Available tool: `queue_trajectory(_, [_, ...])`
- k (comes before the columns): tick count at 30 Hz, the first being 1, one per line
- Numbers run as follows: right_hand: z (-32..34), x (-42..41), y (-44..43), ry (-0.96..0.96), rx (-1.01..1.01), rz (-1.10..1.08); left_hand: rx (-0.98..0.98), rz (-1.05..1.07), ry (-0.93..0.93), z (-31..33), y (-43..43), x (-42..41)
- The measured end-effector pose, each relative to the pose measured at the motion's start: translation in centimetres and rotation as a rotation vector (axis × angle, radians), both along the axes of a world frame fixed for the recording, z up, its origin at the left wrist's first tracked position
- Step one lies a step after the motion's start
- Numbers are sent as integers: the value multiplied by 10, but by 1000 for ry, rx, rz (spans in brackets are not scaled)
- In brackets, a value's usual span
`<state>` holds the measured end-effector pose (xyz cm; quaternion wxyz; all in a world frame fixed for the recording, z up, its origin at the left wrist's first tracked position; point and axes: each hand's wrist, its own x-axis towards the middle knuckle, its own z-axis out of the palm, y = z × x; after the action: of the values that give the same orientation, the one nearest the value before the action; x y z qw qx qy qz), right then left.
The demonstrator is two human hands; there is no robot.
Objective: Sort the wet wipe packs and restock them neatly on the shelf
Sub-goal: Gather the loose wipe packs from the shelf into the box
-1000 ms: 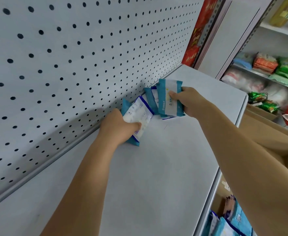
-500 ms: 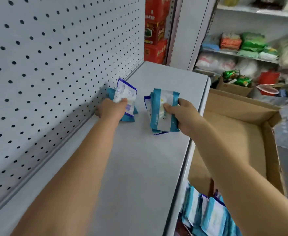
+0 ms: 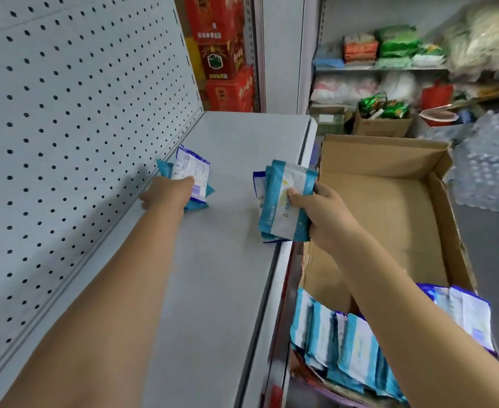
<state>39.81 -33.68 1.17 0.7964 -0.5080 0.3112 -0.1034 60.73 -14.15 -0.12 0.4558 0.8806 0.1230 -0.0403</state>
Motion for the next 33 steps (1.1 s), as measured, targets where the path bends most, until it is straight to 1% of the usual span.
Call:
queue_trajectory(2, [-1, -11, -5, -2, 2, -4, 15, -39, -15, 7, -8, 2])
queue_trajectory(5, [-4, -25, -13, -16, 24, -15, -86, -74, 39, 13, -14, 1])
queue_trajectory(7, [-6, -35, -17, -34, 54, -16, -117, -95, 6, 18, -20, -17])
queue_trajectory(9, [-11, -45, -22, -57, 93, -24, -192, -155, -53, 23, -30, -50])
queue_trajectory(12, [-27, -66, -34, -73, 158, -26, -326, -315, -92, 25, -49, -110])
queue_trajectory(16, [-58, -115, -64, -36, 277, -112, -470, -480, -67, 27, -79, -188])
queue_trajectory(19, [-86, -165, -87, -22, 376, -223, -540, -544, -2, 7, -103, -232])
queue_trajectory(22, [-114, -212, -107, 43, 430, -324, -490, -573, 103, -39, -127, -262])
queue_trajectory(24, [-137, -237, -116, 128, 402, -388, -375, -582, 198, -83, -139, -273])
queue_trajectory(26, [-160, -258, -120, 232, 354, -450, -211, -581, 301, -130, -149, -278])
queue_trajectory(28, [-180, -275, -122, 330, 337, -498, -102, -571, 395, -170, -157, -278])
queue_trajectory(30, [-196, -287, -123, 409, 334, -522, -7, -563, 436, -191, -168, -277])
queue_trajectory(33, [-217, -292, -127, 499, 331, -528, 132, -588, 437, -215, -190, -268])
